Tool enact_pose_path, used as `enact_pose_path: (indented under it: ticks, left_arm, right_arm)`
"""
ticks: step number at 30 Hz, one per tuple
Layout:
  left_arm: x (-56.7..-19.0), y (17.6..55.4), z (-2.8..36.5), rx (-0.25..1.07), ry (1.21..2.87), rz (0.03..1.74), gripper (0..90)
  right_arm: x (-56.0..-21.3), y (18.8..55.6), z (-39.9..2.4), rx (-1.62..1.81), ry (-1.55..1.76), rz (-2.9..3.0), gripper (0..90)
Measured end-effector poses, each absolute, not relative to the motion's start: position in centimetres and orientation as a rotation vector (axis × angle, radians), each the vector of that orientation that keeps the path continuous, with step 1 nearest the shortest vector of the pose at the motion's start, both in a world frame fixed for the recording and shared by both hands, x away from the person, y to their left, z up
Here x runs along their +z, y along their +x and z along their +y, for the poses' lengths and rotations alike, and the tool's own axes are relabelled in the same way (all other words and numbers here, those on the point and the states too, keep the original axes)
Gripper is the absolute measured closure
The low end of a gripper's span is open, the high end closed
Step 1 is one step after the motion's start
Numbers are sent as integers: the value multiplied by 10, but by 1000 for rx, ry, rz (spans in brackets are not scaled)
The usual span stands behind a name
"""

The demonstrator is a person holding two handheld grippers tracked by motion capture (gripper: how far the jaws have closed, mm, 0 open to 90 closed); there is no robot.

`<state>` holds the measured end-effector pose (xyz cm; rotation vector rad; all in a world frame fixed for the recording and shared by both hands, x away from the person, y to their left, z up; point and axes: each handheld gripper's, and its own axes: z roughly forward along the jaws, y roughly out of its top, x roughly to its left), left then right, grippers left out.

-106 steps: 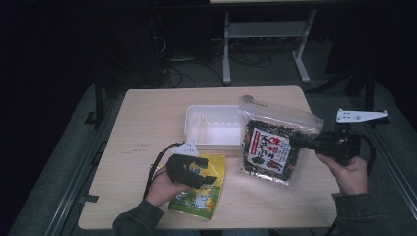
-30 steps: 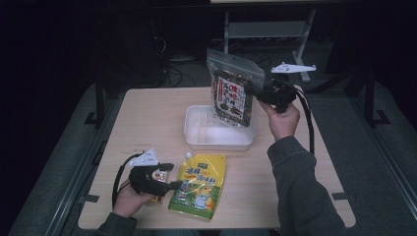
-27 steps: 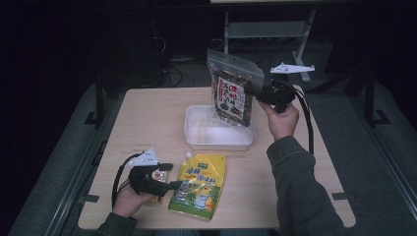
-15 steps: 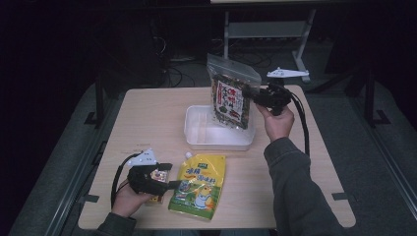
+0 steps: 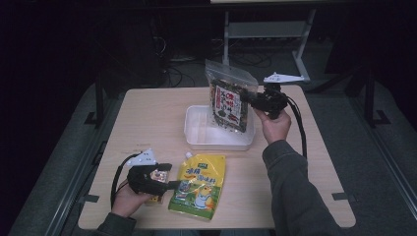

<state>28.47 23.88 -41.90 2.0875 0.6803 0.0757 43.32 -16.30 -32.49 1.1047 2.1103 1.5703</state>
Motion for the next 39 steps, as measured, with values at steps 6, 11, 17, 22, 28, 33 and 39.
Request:
enact_pose_path:
  ticks: [6,11,17,22,28,33,39]
  left_arm:
    - [-420,285,239,72,2084,684,238]
    - [-421,284,239,65,2084,686,238]
    - [-419,285,240,73,2085,685,238]
    - [-421,285,240,67,2084,687,238]
    - [-421,285,239,68,2088,688,238]
    - [-422,285,239,70,2093,690,238]
    - [-423,285,239,71,2097,692,238]
  right_arm:
    - [-329,433,-166,1569,1106,2108,772]
    - [-333,434,-171,1586,1108,2108,772]
    - [-337,436,-172,1582,1096,2134,770]
    - [-343,437,-176,1595,1113,2131,768]
    - [-347,438,-180,1600,1134,2135,761]
    - [-348,439,-181,1594,1144,2138,752]
    - [-346,436,-185,1586,1157,2138,706]
